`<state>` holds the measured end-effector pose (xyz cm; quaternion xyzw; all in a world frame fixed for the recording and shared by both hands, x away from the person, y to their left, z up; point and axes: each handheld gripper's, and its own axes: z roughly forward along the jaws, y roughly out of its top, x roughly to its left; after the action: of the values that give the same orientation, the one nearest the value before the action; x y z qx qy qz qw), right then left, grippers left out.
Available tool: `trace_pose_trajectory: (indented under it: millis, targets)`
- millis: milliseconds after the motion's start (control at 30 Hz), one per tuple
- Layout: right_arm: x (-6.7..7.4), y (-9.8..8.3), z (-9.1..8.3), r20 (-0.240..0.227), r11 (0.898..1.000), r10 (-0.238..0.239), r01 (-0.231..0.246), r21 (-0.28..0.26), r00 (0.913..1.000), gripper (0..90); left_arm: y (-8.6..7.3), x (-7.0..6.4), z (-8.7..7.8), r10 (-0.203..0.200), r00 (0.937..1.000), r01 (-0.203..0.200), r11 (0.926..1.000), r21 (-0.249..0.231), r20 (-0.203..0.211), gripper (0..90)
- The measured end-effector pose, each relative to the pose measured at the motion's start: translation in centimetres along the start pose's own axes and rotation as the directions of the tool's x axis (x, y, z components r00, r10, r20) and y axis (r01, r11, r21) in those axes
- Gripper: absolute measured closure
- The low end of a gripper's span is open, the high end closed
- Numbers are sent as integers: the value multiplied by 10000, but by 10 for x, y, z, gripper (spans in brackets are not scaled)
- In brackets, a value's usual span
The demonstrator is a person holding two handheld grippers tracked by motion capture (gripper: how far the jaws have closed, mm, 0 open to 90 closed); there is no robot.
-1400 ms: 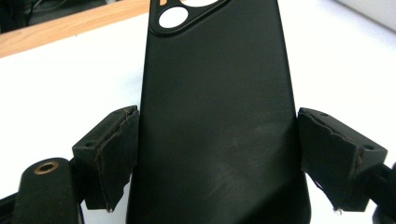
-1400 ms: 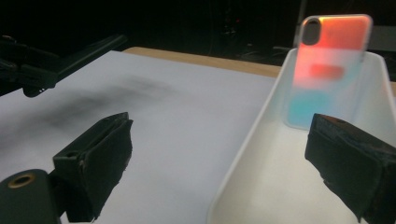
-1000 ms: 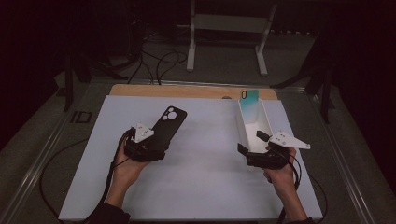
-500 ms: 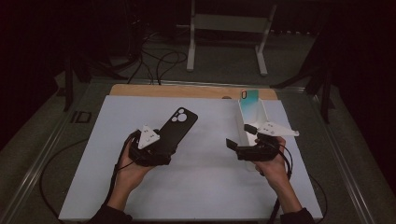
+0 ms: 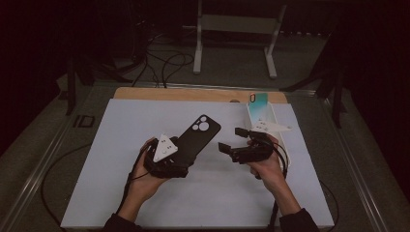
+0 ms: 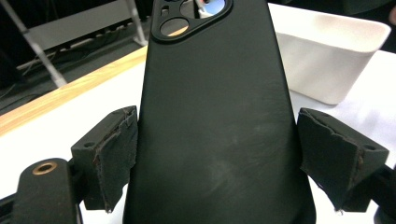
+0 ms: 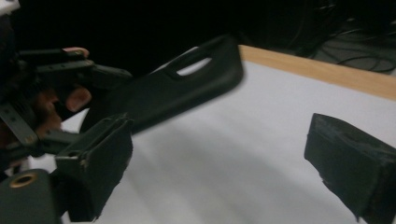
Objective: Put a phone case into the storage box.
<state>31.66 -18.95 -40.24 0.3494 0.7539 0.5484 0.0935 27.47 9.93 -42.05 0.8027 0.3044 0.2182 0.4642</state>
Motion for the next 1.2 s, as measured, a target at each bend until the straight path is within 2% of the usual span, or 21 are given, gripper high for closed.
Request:
trace_pose_trajectory:
  millis: [100,267,433,467,533,567,667,767,1200]
  targets:
    - [2,2,7,-219,9998,101,-97,147,9997,82,0,-3,4,9,9998,-9,10000,-8,205,163]
    - [5,3,18,-478,9985,290,-267,484,9984,166,0,-10,6,133,9991,-130,9999,-82,414,162]
    - [8,3,23,-602,9969,429,-388,688,9973,320,0,-16,9,223,9978,-215,9997,-135,624,161]
    - [8,3,24,-730,9967,485,-435,687,9961,369,0,-17,10,266,9980,-261,9996,-97,573,161]
    - [10,3,24,-708,9967,461,-411,704,9964,392,-1,-18,11,266,9979,-264,9996,-26,591,160]
    - [10,3,24,-903,9964,537,-475,700,9945,430,-1,-18,12,272,9979,-270,9996,-39,593,160]
    - [11,3,25,-981,9964,489,-418,736,9940,463,-1,-19,14,276,9979,-278,9996,21,586,160]
    - [15,4,26,-1143,9964,513,-431,728,9921,551,-2,-20,15,303,9979,-309,9995,95,578,160]
    - [24,5,30,-1383,9970,432,-337,698,9895,693,-3,-23,18,428,9979,-439,9988,235,477,158]
